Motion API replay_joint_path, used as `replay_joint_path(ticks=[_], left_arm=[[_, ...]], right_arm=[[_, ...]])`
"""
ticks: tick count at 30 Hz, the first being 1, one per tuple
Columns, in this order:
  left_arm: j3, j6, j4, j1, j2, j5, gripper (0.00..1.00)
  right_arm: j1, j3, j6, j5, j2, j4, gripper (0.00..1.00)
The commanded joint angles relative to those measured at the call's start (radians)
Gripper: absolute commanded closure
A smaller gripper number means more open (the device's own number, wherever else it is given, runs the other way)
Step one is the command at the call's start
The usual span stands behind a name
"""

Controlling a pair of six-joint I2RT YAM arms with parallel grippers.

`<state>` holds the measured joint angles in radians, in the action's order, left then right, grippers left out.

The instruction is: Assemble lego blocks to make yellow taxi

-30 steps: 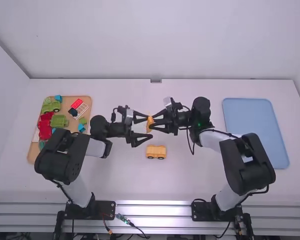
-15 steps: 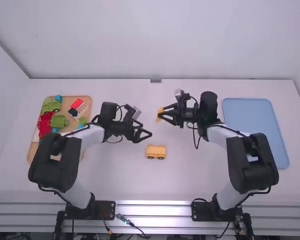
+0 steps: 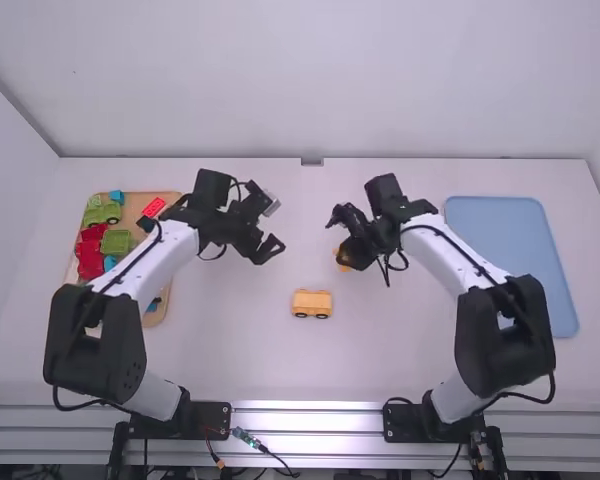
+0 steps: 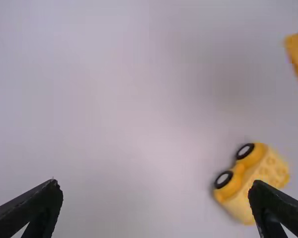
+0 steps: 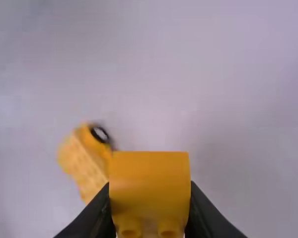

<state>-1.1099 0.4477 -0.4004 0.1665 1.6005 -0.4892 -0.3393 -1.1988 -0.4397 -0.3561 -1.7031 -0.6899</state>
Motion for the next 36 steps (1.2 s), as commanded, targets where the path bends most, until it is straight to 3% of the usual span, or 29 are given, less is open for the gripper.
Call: replay_joint_path(ticks=[1,9,20,31,33,34,35,36], left_arm=[[-0.033,0.025,-0.006,-0.005,-0.013,0.07,0.01],[-0.048,0.025,-0.007,-0.005,-0.013,0.072,0.01],[-0.048,0.039,-0.013,-0.005,-0.013,0.1,0.01],[-0.048,0.039,-0.014,-0.005,-0.013,0.099,0.01],[-0.048,0.039,-0.014,-0.005,-0.013,0.099,0.01],[-0.048,0.039,-0.014,-0.005,-0.013,0.099,0.01],[-0.048,0.039,-0.014,-0.005,-0.013,0.099,0.01],[-0.048,0.039,-0.014,-0.005,-0.013,0.099,0.01]], right_arm=[[-0.043,-0.02,-0.158,0.287,0.014,-0.062,1.0],[-0.128,0.03,-0.277,0.411,-0.037,-0.18,1.0],[-0.151,0.159,-0.288,0.355,-0.101,-0.076,1.0],[-0.159,0.168,-0.336,0.343,-0.192,-0.046,1.0],[-0.159,0.168,-0.335,0.352,-0.202,-0.042,0.93],[-0.159,0.168,-0.336,0.354,-0.205,-0.039,0.78],[-0.16,0.167,-0.335,0.354,-0.205,-0.031,0.01],[-0.161,0.164,-0.335,0.354,-0.204,-0.028,0.0]])
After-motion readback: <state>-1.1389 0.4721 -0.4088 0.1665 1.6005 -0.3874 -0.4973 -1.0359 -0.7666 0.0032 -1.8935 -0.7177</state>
